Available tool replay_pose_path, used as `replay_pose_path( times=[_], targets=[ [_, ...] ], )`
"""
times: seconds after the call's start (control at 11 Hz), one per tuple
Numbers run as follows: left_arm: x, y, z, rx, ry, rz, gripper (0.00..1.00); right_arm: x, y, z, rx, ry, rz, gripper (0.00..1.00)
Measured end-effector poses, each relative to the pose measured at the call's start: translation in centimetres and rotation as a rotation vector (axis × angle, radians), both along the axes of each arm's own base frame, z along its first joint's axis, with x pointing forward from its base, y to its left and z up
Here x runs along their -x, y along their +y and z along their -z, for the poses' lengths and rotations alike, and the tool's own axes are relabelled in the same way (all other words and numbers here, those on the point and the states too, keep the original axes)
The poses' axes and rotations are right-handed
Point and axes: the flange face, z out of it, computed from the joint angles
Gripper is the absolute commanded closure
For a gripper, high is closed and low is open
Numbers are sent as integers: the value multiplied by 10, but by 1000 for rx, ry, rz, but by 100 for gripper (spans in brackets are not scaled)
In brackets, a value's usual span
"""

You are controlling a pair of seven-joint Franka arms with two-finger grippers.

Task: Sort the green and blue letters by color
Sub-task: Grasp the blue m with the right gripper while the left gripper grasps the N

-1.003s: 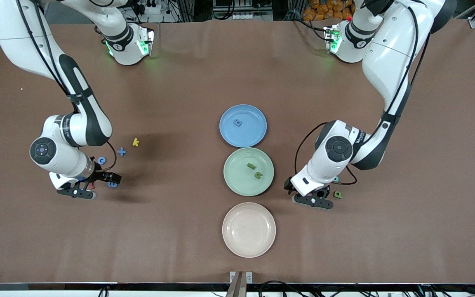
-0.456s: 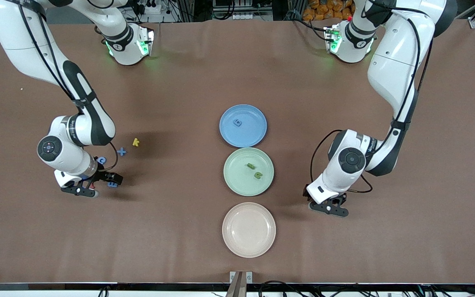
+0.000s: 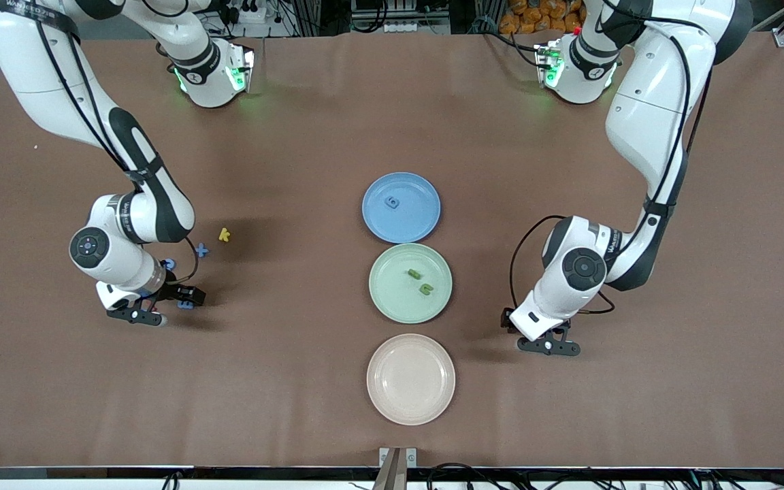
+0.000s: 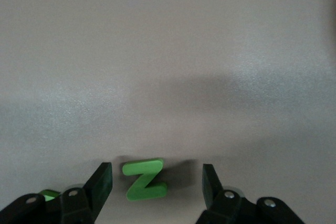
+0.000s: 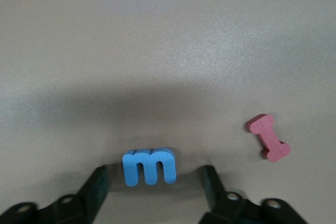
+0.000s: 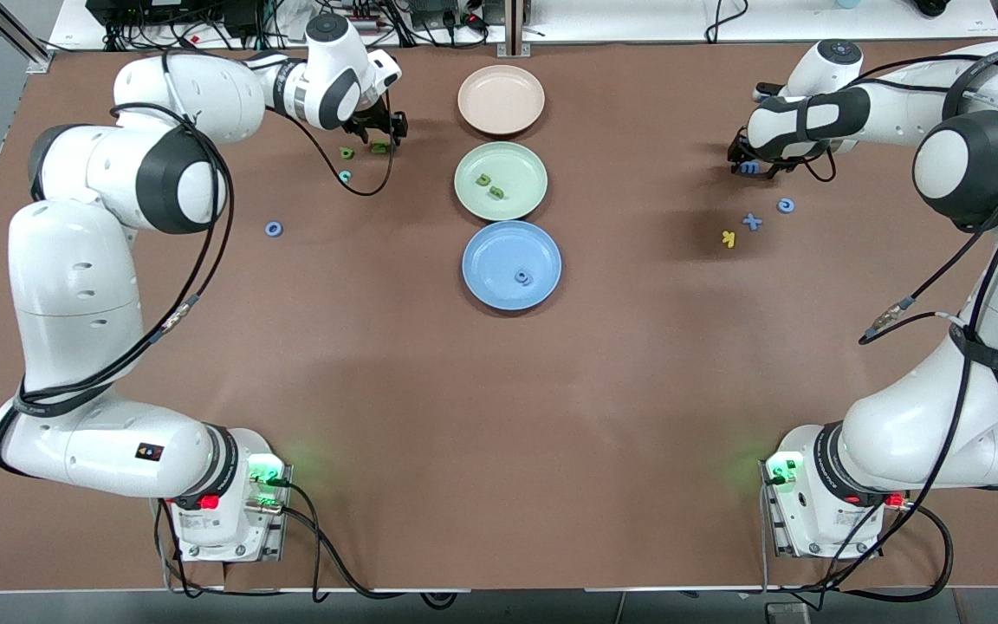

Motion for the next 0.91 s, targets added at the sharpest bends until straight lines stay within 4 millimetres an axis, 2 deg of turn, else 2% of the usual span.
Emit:
replay_pose_path(
  times=[0.27, 0.46, 0.55, 0.64, 0.73, 0.82, 0.91],
  targets=[
    [1, 1, 3, 12, 11, -70, 29, -3, 1, -6, -7, -12, 30, 58],
    [1, 4, 11, 7, 20, -82, 34, -4, -1, -7, -24, -13, 71, 65],
    [1, 5, 13, 6, 22, -85, 52, -4, -1, -7, -33, -14, 83, 68],
    [1, 5, 13, 6, 22, -87, 75, -4, -1, -7, -35, -14, 87, 68],
    [0, 6, 12, 4, 20, -89, 95, -5, -1, -7, -36, -14, 87, 69],
    [-1, 6, 11, 3, 19, -90, 100, -5, 1, -8, -38, -16, 85, 69],
    [-2, 6, 8, 2, 19, -90, 100, -6, 4, -9, -40, -15, 82, 69]
  ],
)
